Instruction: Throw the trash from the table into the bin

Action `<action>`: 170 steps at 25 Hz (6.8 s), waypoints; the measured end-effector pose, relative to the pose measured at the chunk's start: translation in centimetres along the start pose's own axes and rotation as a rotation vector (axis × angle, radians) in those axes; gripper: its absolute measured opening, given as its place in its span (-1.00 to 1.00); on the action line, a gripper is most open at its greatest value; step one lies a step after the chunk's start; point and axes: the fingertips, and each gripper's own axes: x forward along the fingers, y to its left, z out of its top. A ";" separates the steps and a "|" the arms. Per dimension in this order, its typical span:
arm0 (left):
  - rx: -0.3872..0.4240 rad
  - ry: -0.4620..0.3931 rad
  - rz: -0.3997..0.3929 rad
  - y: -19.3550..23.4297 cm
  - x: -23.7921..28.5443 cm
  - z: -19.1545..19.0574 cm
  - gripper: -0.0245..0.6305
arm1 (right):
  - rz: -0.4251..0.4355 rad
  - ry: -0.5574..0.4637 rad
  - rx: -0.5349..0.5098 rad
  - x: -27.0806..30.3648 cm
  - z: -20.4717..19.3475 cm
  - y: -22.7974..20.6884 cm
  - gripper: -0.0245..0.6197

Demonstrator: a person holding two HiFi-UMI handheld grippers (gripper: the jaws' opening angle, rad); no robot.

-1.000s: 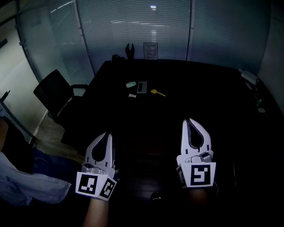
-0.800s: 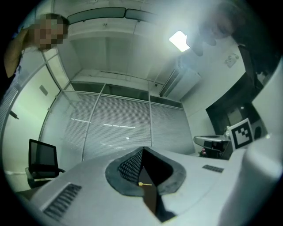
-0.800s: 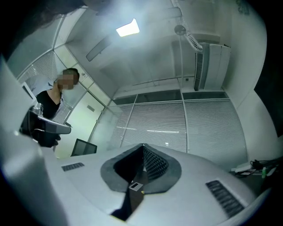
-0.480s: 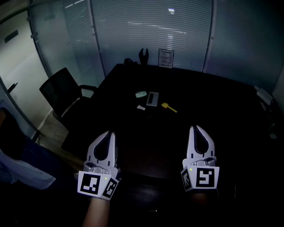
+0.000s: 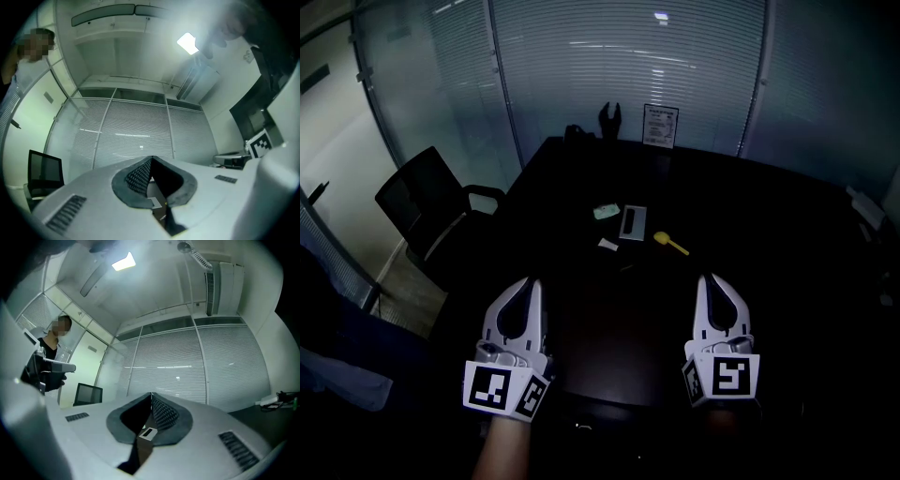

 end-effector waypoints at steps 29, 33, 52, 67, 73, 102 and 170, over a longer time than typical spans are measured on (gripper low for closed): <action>-0.041 0.044 -0.125 9.1 14.7 -5.0 -0.93 | -0.094 0.119 0.008 14.8 -6.6 2.4 -0.90; -0.043 0.058 -0.120 8.9 15.8 -5.9 -0.93 | -0.089 0.110 0.009 16.1 -6.3 1.7 -0.90; -0.031 0.047 -0.094 9.1 16.6 -5.9 -0.93 | 0.087 0.376 0.071 17.9 -15.1 4.1 -0.68; -0.021 0.063 -0.058 10.5 16.1 -6.1 -0.93 | 0.271 0.964 0.133 16.3 -30.4 8.8 -0.46; -0.019 0.065 -0.046 11.0 16.0 -6.2 -0.93 | 0.261 1.087 0.142 15.6 -33.2 9.1 -0.44; -0.030 0.061 -0.042 12.0 15.5 -6.0 -0.93 | 0.276 1.178 0.110 14.3 -34.4 11.3 -0.77; -0.068 -0.020 -0.294 -13.6 3.2 -0.8 -0.93 | -0.428 -0.018 -0.199 -13.0 5.4 -13.5 -0.77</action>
